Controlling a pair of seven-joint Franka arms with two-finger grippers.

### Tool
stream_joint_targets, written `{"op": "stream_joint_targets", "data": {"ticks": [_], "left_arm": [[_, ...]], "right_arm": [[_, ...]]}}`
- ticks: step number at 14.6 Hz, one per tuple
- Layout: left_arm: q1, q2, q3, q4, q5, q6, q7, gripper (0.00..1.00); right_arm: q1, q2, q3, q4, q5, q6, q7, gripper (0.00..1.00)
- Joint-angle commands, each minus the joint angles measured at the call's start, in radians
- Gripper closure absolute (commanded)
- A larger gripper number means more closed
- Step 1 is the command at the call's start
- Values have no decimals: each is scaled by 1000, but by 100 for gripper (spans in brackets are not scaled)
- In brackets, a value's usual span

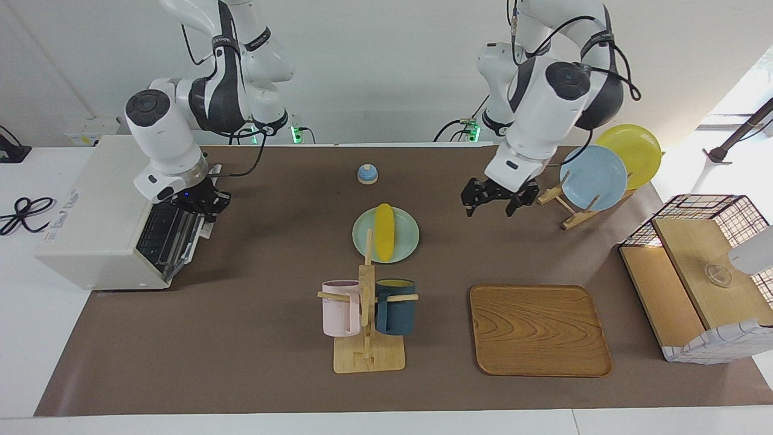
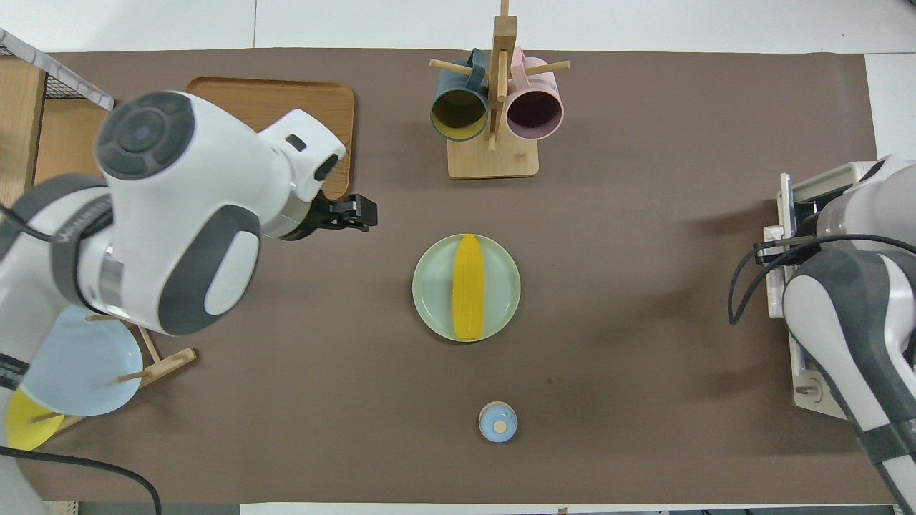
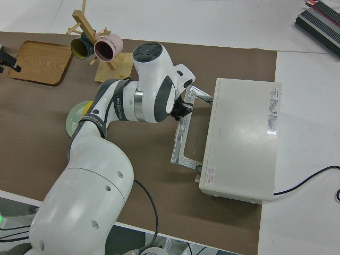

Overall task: Put corn in oven
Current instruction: 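Open the left gripper and withdraw while the right gripper reaches the oven door, then pull the toaster oven door open with the right gripper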

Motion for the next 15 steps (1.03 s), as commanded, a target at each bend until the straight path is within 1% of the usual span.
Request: {"op": "stream_joint_targets", "data": {"ticks": [1, 4, 5, 8, 10, 13, 14, 15], "left_arm": [[115, -55, -12, -3, 38, -87, 164, 0], [213, -94, -12, -6, 39, -152, 286, 0], [227, -125, -11, -13, 45, -214, 313, 0], [226, -156, -12, -17, 70, -267, 309, 0], [226, -156, -12, -17, 75, -267, 309, 0], [218, -153, -12, -6, 104, -265, 311, 0], [212, -150, -12, -1, 105, -267, 309, 0], [207, -148, -12, -1, 105, -266, 308, 0]], "right_arm": [[-23, 56, -10, -38, -14, 113, -3, 100], [0, 61, -9, -117, 0, 245, 25, 100], [3, 75, -9, -133, 6, 271, 28, 100], [3, 102, -9, -153, 8, 320, 39, 100], [6, 127, -6, -159, 8, 354, 54, 100], [85, 132, -2, -133, 8, 345, 163, 100], [127, 139, -2, -115, 8, 342, 222, 100], [180, 147, -2, -72, 8, 319, 275, 100]]}}
